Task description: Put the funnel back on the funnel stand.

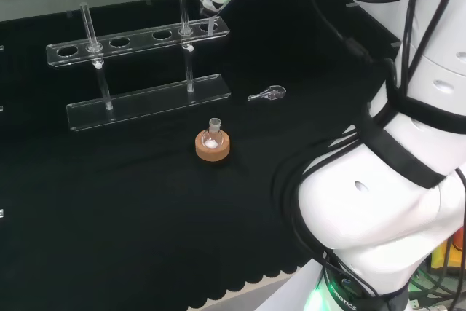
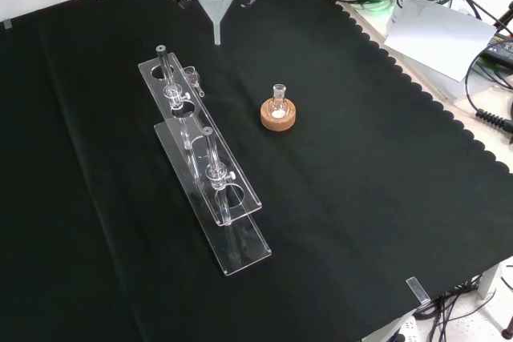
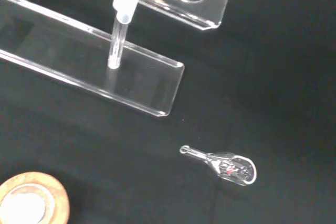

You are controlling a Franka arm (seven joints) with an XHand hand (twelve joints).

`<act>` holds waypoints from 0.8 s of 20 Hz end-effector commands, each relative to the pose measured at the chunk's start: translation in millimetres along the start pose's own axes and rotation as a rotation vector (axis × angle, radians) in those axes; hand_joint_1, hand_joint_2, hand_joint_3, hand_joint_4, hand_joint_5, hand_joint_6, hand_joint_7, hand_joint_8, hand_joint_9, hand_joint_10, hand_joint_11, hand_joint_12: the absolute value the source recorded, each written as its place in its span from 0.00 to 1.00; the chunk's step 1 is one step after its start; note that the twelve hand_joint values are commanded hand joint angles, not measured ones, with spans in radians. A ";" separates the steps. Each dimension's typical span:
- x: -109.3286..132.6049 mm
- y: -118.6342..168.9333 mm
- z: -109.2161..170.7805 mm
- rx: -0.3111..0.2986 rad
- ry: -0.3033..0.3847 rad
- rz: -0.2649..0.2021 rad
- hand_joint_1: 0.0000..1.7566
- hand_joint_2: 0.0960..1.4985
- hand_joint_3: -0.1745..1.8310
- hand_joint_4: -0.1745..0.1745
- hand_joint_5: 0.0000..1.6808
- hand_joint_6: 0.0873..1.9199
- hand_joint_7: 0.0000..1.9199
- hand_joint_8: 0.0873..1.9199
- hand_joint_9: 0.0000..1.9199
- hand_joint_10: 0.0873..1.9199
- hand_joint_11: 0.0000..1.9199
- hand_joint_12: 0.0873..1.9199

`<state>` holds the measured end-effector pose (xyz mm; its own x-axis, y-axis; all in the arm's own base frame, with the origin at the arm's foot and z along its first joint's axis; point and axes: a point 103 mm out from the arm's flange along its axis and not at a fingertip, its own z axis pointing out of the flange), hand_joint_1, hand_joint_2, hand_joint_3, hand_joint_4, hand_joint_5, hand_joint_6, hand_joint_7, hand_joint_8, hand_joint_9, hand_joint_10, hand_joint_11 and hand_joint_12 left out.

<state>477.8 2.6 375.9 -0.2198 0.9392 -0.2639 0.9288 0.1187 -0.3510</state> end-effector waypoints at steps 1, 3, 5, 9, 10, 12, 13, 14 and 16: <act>-38.7 38.1 3.8 0.004 0.005 0.016 0.40 0.47 0.37 0.44 0.33 0.26 0.17 0.28 0.41 0.20 0.23 0.69; -44.8 48.4 5.6 0.004 0.011 0.010 0.40 0.47 0.37 0.44 0.33 0.26 0.17 0.28 0.41 0.20 0.23 0.69; -49.1 58.7 8.2 0.007 0.018 0.000 0.40 0.47 0.37 0.44 0.33 0.26 0.17 0.28 0.41 0.20 0.23 0.69; -56.8 75.3 9.7 0.002 0.018 -0.007 0.40 0.47 0.37 0.44 0.33 0.26 0.17 0.28 0.41 0.20 0.23 0.69; -57.2 75.2 9.8 -0.005 0.016 -0.007 0.40 0.47 0.37 0.44 0.33 0.26 0.17 0.28 0.41 0.21 0.22 0.69; -58.3 76.6 9.7 -0.003 0.020 -0.009 0.40 0.47 0.37 0.44 0.33 0.26 0.17 0.28 0.40 0.21 0.22 0.69; -58.7 77.6 9.6 -0.002 0.018 -0.008 0.40 0.47 0.37 0.44 0.33 0.26 0.17 0.28 0.40 0.21 0.22 0.69; -59.6 79.9 9.4 0.006 0.018 -0.009 0.40 0.47 0.37 0.44 0.33 0.26 0.17 0.28 0.40 0.21 0.22 0.69; -61.7 83.7 8.8 0.001 0.016 -0.007 0.40 0.47 0.37 0.44 0.33 0.26 0.17 0.28 0.40 0.21 0.22 0.69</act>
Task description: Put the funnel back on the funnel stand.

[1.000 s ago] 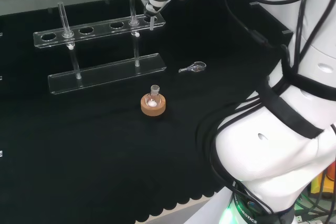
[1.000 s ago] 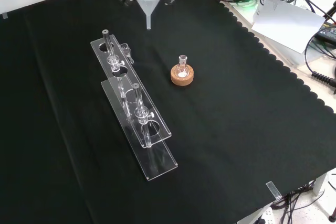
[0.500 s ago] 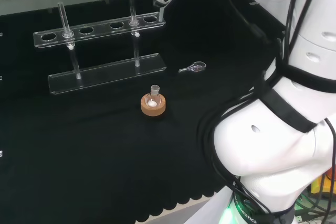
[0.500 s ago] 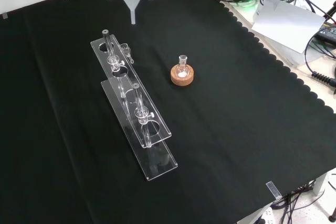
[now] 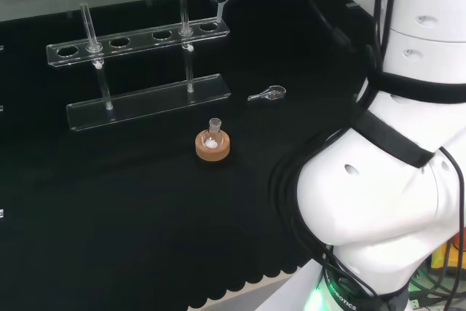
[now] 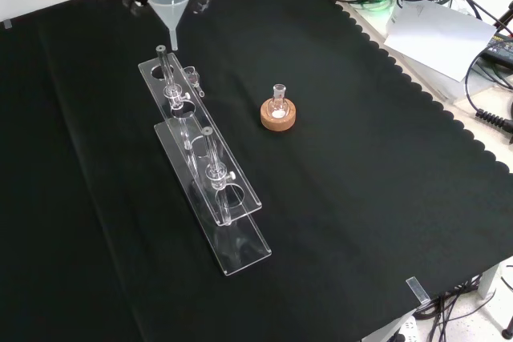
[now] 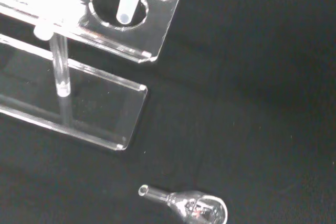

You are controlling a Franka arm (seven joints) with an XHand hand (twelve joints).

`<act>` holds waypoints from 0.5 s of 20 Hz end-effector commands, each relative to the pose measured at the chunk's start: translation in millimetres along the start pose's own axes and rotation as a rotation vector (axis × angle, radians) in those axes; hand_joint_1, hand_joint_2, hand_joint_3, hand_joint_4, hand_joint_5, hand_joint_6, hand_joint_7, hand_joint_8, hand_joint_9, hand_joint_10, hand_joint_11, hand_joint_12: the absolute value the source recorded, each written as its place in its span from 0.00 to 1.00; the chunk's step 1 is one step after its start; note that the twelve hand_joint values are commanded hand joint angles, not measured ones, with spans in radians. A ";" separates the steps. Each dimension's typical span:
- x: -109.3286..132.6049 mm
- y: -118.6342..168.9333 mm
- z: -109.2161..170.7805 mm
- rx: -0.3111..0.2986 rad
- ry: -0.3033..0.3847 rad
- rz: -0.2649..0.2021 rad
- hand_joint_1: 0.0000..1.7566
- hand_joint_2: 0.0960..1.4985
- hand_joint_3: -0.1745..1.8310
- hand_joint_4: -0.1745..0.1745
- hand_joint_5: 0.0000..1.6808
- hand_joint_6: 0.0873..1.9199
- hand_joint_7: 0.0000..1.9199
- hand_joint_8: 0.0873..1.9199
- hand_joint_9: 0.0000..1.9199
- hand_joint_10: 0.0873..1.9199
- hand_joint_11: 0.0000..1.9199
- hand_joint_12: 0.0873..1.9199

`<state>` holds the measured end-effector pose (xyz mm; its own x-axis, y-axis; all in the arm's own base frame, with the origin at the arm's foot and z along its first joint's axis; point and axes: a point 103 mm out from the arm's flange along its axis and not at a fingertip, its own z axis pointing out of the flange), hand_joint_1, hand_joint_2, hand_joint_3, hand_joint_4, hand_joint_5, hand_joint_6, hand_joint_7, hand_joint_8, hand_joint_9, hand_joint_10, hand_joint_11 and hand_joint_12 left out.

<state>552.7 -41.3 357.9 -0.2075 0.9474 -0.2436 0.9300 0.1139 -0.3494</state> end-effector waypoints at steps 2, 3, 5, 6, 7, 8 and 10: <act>-10.4 18.1 0.9 0.006 -0.005 -0.015 0.40 0.47 0.37 0.44 0.33 0.26 0.17 0.28 0.40 0.21 0.22 0.69; -11.8 21.7 1.7 0.007 -0.001 -0.017 0.40 0.47 0.37 0.44 0.32 0.26 0.17 0.28 0.40 0.21 0.22 0.70; -13.8 26.3 3.5 0.002 -0.002 -0.019 0.40 0.47 0.37 0.43 0.32 0.26 0.17 0.28 0.40 0.21 0.22 0.70; -13.9 27.2 4.2 0.000 -0.004 -0.020 0.40 0.47 0.37 0.43 0.32 0.26 0.17 0.29 0.40 0.21 0.22 0.70; -13.6 27.8 4.6 -0.003 -0.006 -0.021 0.40 0.47 0.37 0.43 0.32 0.26 0.17 0.29 0.40 0.21 0.22 0.70; -12.9 28.5 4.9 -0.004 -0.008 -0.022 0.40 0.47 0.37 0.43 0.32 0.26 0.17 0.29 0.40 0.21 0.22 0.70; -13.0 28.5 5.0 -0.013 -0.006 -0.027 0.40 0.47 0.36 0.43 0.32 0.26 0.17 0.29 0.40 0.21 0.22 0.70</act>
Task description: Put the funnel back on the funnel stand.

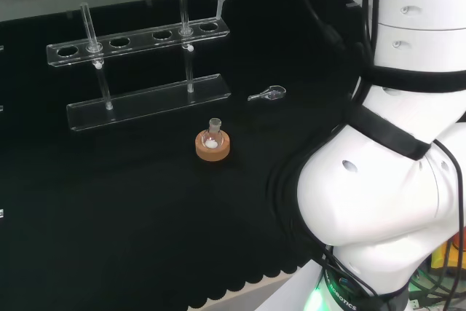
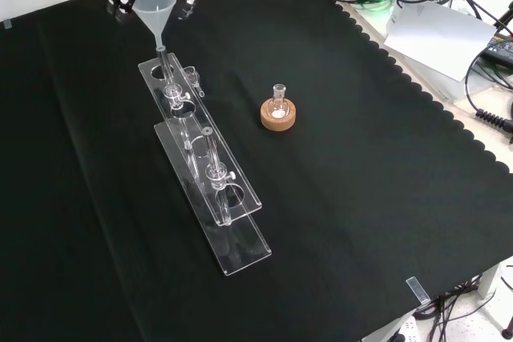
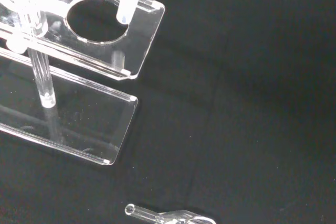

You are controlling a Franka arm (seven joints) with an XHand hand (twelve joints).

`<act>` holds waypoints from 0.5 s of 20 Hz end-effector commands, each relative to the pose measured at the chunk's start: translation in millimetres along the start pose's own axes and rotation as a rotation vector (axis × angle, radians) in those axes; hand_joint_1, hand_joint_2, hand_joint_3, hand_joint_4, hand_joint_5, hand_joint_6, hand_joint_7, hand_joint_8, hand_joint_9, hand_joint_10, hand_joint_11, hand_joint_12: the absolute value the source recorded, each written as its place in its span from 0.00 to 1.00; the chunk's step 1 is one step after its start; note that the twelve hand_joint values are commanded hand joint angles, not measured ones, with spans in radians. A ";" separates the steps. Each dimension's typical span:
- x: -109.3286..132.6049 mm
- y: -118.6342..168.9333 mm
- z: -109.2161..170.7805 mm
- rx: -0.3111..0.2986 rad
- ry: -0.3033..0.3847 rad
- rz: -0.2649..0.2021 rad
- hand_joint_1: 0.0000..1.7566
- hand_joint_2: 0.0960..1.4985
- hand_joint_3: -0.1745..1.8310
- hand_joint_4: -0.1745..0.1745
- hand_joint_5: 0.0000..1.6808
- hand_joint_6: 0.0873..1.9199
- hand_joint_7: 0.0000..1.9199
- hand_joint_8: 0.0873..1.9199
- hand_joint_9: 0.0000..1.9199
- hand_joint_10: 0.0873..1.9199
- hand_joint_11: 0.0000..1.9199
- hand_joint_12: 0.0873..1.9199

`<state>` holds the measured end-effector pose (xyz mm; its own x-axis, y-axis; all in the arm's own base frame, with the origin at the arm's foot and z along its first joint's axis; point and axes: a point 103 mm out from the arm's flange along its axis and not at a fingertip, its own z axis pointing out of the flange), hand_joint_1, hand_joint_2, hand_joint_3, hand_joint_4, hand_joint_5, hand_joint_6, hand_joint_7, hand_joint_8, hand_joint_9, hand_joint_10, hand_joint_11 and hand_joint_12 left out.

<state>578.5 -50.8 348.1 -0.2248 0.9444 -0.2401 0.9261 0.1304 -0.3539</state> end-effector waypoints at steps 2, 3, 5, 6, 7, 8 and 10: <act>1.6 5.1 1.1 -0.011 -0.004 -0.014 0.41 0.47 0.36 0.43 0.32 0.26 0.17 0.29 0.40 0.21 0.22 0.70; 3.0 7.0 1.4 -0.011 -0.001 -0.019 0.41 0.47 0.36 0.43 0.32 0.26 0.17 0.29 0.40 0.21 0.22 0.70; 6.4 10.0 0.9 -0.012 -0.003 -0.025 0.41 0.47 0.36 0.42 0.32 0.26 0.17 0.29 0.40 0.21 0.22 0.70; 8.0 11.2 0.4 -0.011 -0.006 -0.027 0.41 0.47 0.36 0.42 0.32 0.26 0.17 0.29 0.40 0.21 0.22 0.70; 9.2 12.6 0.3 -0.010 -0.008 -0.029 0.41 0.47 0.36 0.42 0.32 0.26 0.17 0.29 0.40 0.21 0.22 0.70; 10.2 14.2 0.8 -0.007 -0.007 -0.031 0.41 0.47 0.36 0.42 0.32 0.26 0.17 0.29 0.40 0.21 0.22 0.70; 11.2 17.4 2.5 -0.002 -0.007 -0.035 0.41 0.47 0.36 0.42 0.32 0.26 0.17 0.29 0.40 0.21 0.22 0.70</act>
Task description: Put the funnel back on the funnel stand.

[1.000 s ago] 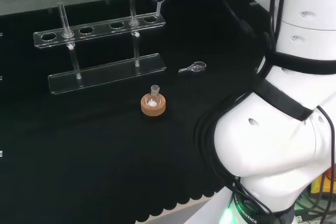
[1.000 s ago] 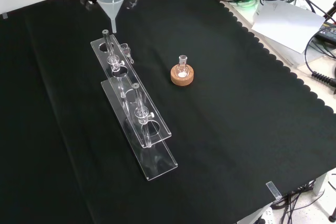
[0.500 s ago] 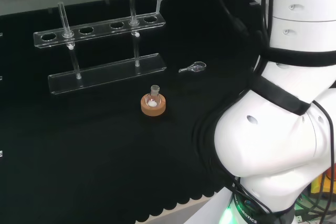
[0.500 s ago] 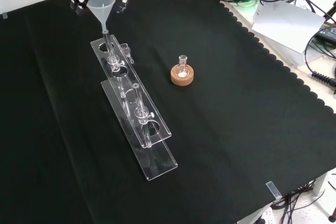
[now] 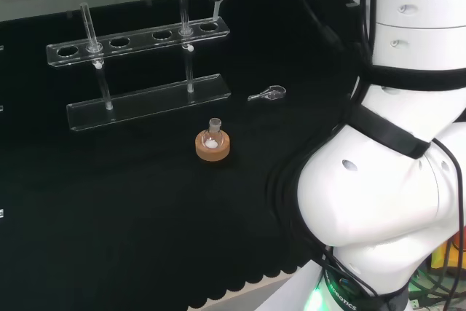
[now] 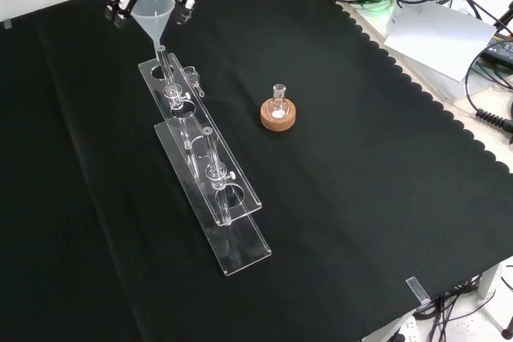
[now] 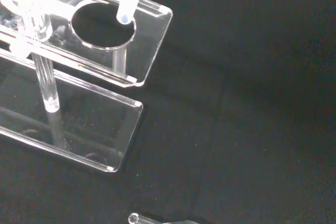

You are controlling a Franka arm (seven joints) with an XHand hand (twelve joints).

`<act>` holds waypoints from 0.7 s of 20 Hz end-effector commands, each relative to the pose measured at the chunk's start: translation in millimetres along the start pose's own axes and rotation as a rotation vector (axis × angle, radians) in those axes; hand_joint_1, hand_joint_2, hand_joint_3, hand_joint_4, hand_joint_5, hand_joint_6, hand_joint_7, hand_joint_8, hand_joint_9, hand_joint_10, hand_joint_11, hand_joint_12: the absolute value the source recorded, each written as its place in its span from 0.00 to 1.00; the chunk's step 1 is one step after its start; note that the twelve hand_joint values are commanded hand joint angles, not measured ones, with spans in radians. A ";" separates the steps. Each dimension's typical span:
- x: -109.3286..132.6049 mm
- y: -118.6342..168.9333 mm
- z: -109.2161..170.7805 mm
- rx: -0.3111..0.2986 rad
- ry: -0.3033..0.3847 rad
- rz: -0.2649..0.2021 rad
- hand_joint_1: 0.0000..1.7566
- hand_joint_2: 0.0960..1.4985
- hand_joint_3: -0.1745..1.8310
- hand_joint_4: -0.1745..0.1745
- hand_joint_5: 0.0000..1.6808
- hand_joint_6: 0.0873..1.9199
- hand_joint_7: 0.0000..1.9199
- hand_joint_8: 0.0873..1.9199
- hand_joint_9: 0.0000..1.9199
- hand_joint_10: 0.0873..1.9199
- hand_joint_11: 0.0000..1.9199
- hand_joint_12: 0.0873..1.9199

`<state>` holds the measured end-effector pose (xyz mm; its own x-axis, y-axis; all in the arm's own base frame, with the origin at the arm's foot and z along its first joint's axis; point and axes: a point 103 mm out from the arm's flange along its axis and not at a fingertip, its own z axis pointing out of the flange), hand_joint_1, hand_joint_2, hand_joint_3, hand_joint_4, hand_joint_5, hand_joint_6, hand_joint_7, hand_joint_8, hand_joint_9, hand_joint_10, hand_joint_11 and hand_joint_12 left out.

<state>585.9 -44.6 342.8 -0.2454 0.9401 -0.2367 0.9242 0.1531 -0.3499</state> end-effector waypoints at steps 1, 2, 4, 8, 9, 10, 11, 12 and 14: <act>5.6 9.7 3.3 0.011 -0.001 -0.016 0.41 0.47 0.36 0.42 0.32 0.26 0.17 0.29 0.40 0.21 0.22 0.70; 5.5 11.4 5.0 0.015 0.000 -0.018 0.41 0.47 0.36 0.42 0.32 0.26 0.17 0.29 0.40 0.21 0.22 0.70; 5.6 14.2 8.0 0.019 0.002 -0.021 0.41 0.47 0.36 0.42 0.32 0.26 0.17 0.29 0.40 0.21 0.22 0.70; 6.4 18.7 13.7 0.031 0.008 -0.028 0.41 0.47 0.36 0.42 0.32 0.26 0.17 0.29 0.40 0.22 0.22 0.70; 7.0 20.6 15.6 0.034 0.009 -0.030 0.41 0.47 0.36 0.42 0.32 0.26 0.17 0.29 0.40 0.22 0.22 0.70; 7.4 22.4 17.3 0.037 0.010 -0.031 0.41 0.47 0.36 0.42 0.32 0.26 0.17 0.29 0.40 0.22 0.22 0.70; 7.8 23.6 18.6 0.039 0.010 -0.032 0.41 0.47 0.36 0.42 0.32 0.26 0.17 0.29 0.40 0.22 0.22 0.70; 8.2 24.8 19.7 0.041 0.010 -0.033 0.41 0.47 0.36 0.42 0.32 0.26 0.17 0.29 0.40 0.22 0.22 0.70; 8.7 27.0 22.2 0.044 0.012 -0.036 0.41 0.47 0.36 0.42 0.32 0.26 0.17 0.29 0.40 0.22 0.22 0.70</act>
<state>600.2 -39.5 316.2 -0.2703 0.9379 -0.2175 0.9047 0.1701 -0.3906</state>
